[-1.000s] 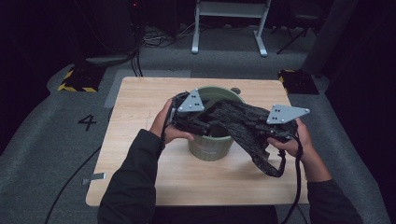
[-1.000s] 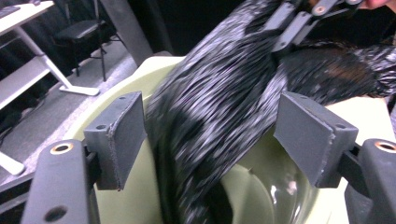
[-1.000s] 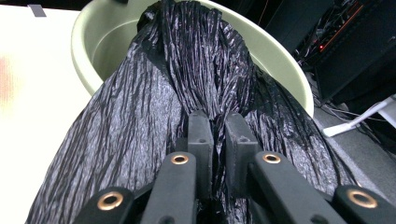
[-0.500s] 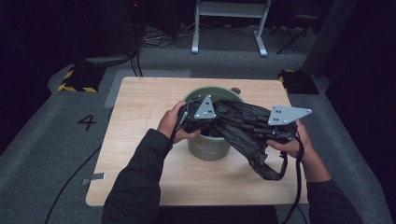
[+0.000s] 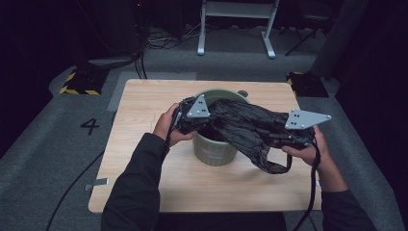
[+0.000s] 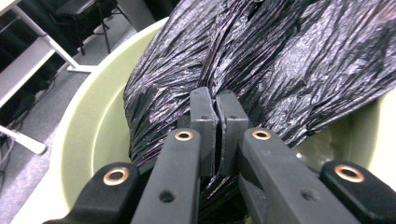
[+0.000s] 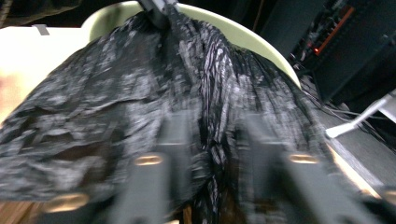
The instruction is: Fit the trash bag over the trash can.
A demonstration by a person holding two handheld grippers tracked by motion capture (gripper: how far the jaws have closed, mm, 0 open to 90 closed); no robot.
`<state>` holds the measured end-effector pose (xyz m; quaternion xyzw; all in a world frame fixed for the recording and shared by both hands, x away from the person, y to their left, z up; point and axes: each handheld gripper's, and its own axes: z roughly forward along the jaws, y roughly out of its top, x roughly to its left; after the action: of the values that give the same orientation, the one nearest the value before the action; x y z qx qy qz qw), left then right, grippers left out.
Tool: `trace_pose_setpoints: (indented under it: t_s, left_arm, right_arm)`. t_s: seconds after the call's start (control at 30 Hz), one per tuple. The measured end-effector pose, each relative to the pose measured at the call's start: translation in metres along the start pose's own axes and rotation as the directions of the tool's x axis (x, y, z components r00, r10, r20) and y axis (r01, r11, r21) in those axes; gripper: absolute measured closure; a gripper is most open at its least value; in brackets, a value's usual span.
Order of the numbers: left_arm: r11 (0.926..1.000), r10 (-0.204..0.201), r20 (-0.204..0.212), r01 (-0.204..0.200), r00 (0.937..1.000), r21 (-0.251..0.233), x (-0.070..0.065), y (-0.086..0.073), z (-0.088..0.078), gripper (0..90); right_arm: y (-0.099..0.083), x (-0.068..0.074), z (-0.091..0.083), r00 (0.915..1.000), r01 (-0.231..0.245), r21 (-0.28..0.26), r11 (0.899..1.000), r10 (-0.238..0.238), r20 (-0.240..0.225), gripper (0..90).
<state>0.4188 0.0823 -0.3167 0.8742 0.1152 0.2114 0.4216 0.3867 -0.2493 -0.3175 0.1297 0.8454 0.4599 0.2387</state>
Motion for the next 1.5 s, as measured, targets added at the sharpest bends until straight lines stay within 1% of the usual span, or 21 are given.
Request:
trace_pose_setpoints:
  t_s: [0.03, 0.07, 0.1, 0.17, 0.27, 0.3, 0.33, 0.47, 0.53, 0.57, 0.6, 0.63, 0.67, 0.7, 0.73, 0.77, 0.8, 0.87, 0.9, 1.1, 1.5]
  left_arm:
    - [0.9999, -0.009, -0.012, 0.009, 0.9999, -0.008, 0.000, 0.000, 0.000, 81.2]
    - [0.9995, -0.030, -0.032, 0.030, 0.9990, -0.013, 0.000, 0.001, -0.001, 70.9]
    - [0.9985, -0.052, -0.041, 0.051, 0.9978, -0.022, 0.000, 0.002, -0.001, 54.9]
    - [0.9947, -0.076, -0.016, 0.074, 0.9970, -0.072, -0.002, 0.004, -0.006, 26.4]
    - [0.9882, -0.075, -0.012, 0.073, 0.9971, -0.135, -0.010, 0.011, -0.011, 19.2]
    - [0.9873, -0.067, 0.012, 0.068, 0.9977, -0.144, -0.013, 0.014, -0.011, 17.2]
    - [0.9889, -0.050, 0.037, 0.055, 0.9981, -0.138, -0.017, 0.018, -0.010, 16.5]
    - [0.9947, 0.018, 0.055, -0.013, 0.9983, -0.102, -0.034, 0.032, -0.001, 16.3]
    - [0.9960, 0.042, 0.052, -0.038, 0.9978, -0.081, -0.039, 0.035, 0.004, 19.1]
    - [0.9961, 0.052, 0.043, -0.048, 0.9977, -0.074, -0.040, 0.036, 0.006, 32.0]
    - [0.9963, 0.058, 0.028, -0.056, 0.9979, -0.065, -0.041, 0.036, 0.008, 32.0]
    - [0.9966, 0.074, 0.013, -0.073, 0.9972, -0.039, -0.041, 0.035, 0.010, 40.7]
    - [0.9953, 0.094, 0.026, -0.094, 0.9952, -0.025, -0.040, 0.034, 0.010, 51.2]
    - [0.9943, 0.105, 0.025, -0.104, 0.9942, -0.021, -0.039, 0.032, 0.010, 67.8]
    - [0.9935, 0.112, 0.020, -0.111, 0.9935, -0.022, -0.038, 0.030, 0.009, 67.8]
    - [0.9937, 0.110, 0.024, -0.110, 0.9936, -0.024, -0.036, 0.028, 0.008, 78.7]
    - [0.9941, 0.106, 0.023, -0.106, 0.9940, -0.025, -0.035, 0.026, 0.007, 78.7]
    - [0.9935, 0.111, 0.021, -0.110, 0.9936, -0.026, -0.032, 0.022, 0.005, 87.2]
    - [0.9939, 0.109, 0.026, -0.108, 0.9937, -0.021, -0.030, 0.021, 0.004, 88.1]
    - [0.9959, 0.089, 0.019, -0.088, 0.9959, -0.019, -0.024, 0.011, 0.000, 89.2]
    - [0.9985, 0.008, -0.014, -0.009, 0.9999, -0.054, -0.009, -0.012, -0.017, 89.5]
  right_arm:
    - [0.000, 0.000, 0.000, 1.0000, 0.004, -0.003, 1.000, -0.004, -0.005, 75.7]
    - [0.001, 0.001, 0.001, 1.0000, 0.009, -0.001, 1.000, -0.009, -0.003, 79.8]
    - [0.002, 0.001, 0.001, 0.9999, 0.014, 0.000, 1.000, -0.014, -0.003, 82.3]
    - [0.006, 0.003, 0.004, 0.9998, 0.019, 0.004, 1.000, -0.019, -0.008, 86.3]
    - [0.009, 0.004, 0.005, 0.9998, 0.019, 0.006, 1.000, -0.019, -0.007, 87.0]
    - [0.012, 0.005, 0.007, 0.9998, 0.020, 0.004, 1.000, -0.020, -0.008, 87.2]
    - [0.013, 0.005, 0.008, 0.9997, 0.022, 0.003, 1.000, -0.022, -0.008, 87.2]
    - [0.016, 0.008, 0.011, 0.9996, 0.026, 0.000, 1.000, -0.026, -0.009, 87.2]
    - [0.017, 0.009, 0.012, 0.9996, 0.027, -0.005, 1.000, -0.027, -0.012, 86.7]
    - [0.018, 0.010, 0.013, 0.9994, 0.026, -0.011, 1.000, -0.027, -0.020, 85.4]
    - [0.018, 0.010, 0.013, 0.9994, 0.026, -0.011, 1.000, -0.027, -0.020, 85.4]
    - [0.018, 0.011, 0.013, 0.9993, 0.027, -0.013, 1.000, -0.027, -0.024, 83.6]
    - [0.019, 0.012, 0.013, 0.9993, 0.027, -0.014, 1.000, -0.027, -0.024, 81.3]
    - [0.018, 0.012, 0.011, 0.9992, 0.026, -0.024, 0.999, -0.027, -0.031, 75.2]
    - [0.018, 0.012, 0.011, 0.9992, 0.026, -0.024, 0.999, -0.027, -0.031, 75.2]
    - [0.018, 0.011, 0.007, 0.9996, 0.012, -0.047, 0.999, -0.014, -0.026, 59.1]
    - [0.018, 0.011, 0.007, 0.9996, 0.012, -0.047, 0.999, -0.014, -0.026, 59.1]
    - [0.017, 0.009, 0.003, 0.9997, -0.002, -0.064, 0.998, 0.000, -0.025, 48.3]
    - [0.015, 0.007, -0.003, 0.9995, -0.023, -0.097, 0.995, 0.020, -0.022, 40.0]
    - [0.008, 0.002, -0.017, 0.9983, -0.057, -0.129, 0.990, 0.059, 0.005, 27.3]
    - [-0.022, -0.006, -0.037, 0.9919, -0.105, -0.149, 0.983, 0.114, 0.056, 20.7]
